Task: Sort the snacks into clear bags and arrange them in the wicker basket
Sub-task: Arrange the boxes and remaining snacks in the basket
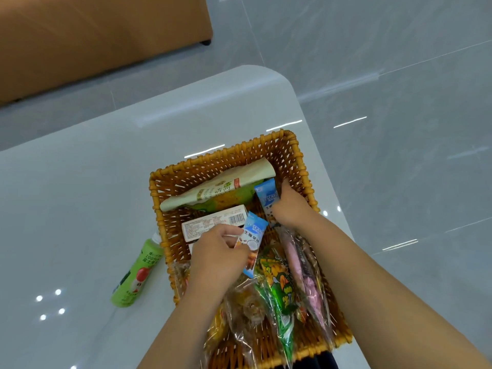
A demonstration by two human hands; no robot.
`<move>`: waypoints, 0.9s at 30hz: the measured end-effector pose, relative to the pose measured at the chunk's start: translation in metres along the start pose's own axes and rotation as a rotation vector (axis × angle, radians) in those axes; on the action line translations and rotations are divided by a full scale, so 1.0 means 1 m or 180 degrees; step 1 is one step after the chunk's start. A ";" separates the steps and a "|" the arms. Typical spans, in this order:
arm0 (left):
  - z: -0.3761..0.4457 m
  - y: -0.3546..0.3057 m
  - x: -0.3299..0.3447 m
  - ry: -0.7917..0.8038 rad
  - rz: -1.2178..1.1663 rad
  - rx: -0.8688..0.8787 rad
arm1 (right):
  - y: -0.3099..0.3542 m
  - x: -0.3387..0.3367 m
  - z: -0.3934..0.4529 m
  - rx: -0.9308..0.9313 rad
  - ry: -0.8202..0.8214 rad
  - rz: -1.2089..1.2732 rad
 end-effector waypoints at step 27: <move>-0.001 0.002 -0.013 -0.0011 -0.0296 0.0103 | -0.009 0.005 0.005 0.0631 -0.0508 0.0150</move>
Point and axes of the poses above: each hand's wrist, its own z-axis towards the middle knuckle, its own x-axis out of the palm, y = z × x, the point moved 7 cm from there along z, towards the middle knuckle, and after that the axes turned 5 degrees about z, right-handed, at the moved point
